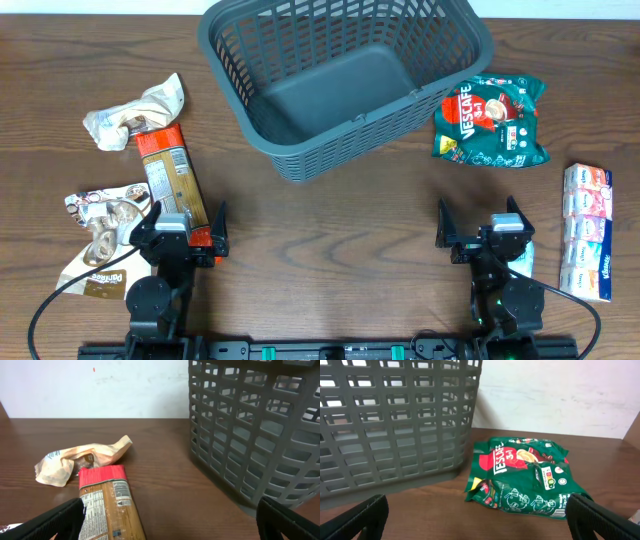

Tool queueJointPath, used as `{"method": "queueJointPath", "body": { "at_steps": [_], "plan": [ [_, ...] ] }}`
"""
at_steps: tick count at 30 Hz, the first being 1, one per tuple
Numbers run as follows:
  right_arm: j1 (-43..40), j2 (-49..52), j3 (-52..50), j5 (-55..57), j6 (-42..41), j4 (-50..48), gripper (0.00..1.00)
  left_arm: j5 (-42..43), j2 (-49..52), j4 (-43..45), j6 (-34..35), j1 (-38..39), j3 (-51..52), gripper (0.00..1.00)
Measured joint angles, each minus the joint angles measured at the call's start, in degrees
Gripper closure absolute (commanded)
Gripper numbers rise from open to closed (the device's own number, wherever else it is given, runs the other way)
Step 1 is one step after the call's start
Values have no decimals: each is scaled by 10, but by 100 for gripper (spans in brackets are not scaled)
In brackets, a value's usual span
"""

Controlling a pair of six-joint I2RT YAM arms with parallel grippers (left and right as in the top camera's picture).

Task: Pack container

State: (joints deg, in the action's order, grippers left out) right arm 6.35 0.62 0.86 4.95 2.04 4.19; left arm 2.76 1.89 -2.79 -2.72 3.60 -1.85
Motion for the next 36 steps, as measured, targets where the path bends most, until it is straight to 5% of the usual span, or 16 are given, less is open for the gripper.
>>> {"method": "queueJointPath", "body": {
  "at_steps": [10, 17, 22, 34, 36],
  "plan": [
    [0, 0, 0, -13, -82, -2, 1, 0, 0, -3, 44, 0, -1, 1],
    [-5, 48, 72, -38, -141, 28, 1, -2, 73, -122, 88, 0, -124, 1],
    [-26, 193, 274, -70, -139, 124, 1, -2, 226, -241, 94, 0, -339, 1],
    [-50, 694, 932, -151, -80, 631, 1, -2, 596, -622, 102, 1, -825, 1],
    [-50, 761, 1032, -161, -50, 684, 20, 1, 631, -663, 102, 2, -874, 1]
  ]
}}
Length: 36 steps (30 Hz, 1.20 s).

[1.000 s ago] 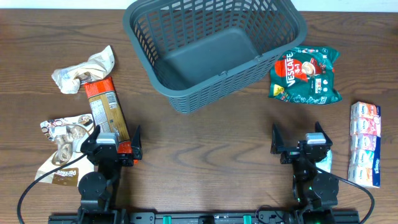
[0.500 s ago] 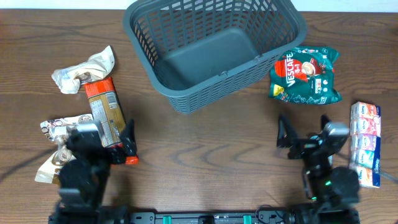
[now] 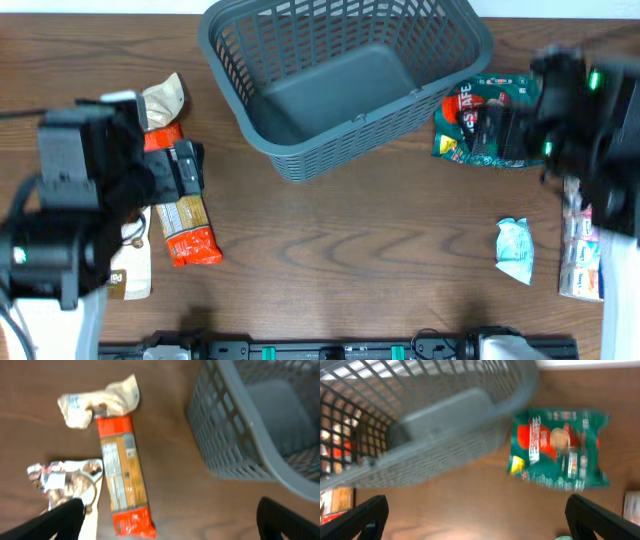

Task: Pack container
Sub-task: 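Reach both grippers to the grey basket rim and grasp it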

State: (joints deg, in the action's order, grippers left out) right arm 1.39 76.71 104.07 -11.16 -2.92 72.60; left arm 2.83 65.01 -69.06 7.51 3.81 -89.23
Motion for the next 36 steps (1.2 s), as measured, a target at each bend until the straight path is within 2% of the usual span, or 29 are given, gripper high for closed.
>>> {"method": "queueJointPath", "body": {
  "at_steps": [1, 2, 4, 7, 8, 9, 12, 13, 15, 16, 17, 25, 36],
  "plan": [
    [0, 28, 42, -6, 16, 13, 39, 4, 14, -15, 0, 0, -17, 2],
    [0, 51, 77, -10, 28, 23, 50, 13, 23, -25, -1, 0, -28, 6],
    [0, 92, 139, -12, 42, 29, 62, 30, 32, -33, -4, 1, -35, 15],
    [-5, 127, 184, -12, 63, 24, 87, 47, 34, -38, -4, 9, -35, 45],
    [-8, 137, 194, -13, 61, 16, 97, 50, 34, -37, -7, 18, -35, 53],
    [-9, 144, 198, -12, 66, 11, 99, 53, 34, -33, -5, 28, -35, 56],
    [-13, 165, 200, -13, 68, -10, 99, 56, 35, -13, -8, 76, -35, 76],
    [-14, 173, 200, -13, 69, -18, 99, 53, 35, -9, -8, 93, -35, 80],
    [-14, 189, 201, -13, 70, -35, 99, 40, 40, 1, -11, 135, -37, 81],
    [-14, 198, 201, -13, 70, -42, 99, 33, 44, 5, -12, 153, -37, 89],
    [-14, 207, 201, -13, 70, -48, 99, 23, 51, 9, -9, 176, -38, 92],
    [-14, 257, 201, -13, 73, -58, 99, -30, 119, 33, 0, 301, -38, 93],
    [-14, 318, 201, -19, 93, -42, 99, -37, 179, 46, 4, 358, -38, 94]
  ]
}}
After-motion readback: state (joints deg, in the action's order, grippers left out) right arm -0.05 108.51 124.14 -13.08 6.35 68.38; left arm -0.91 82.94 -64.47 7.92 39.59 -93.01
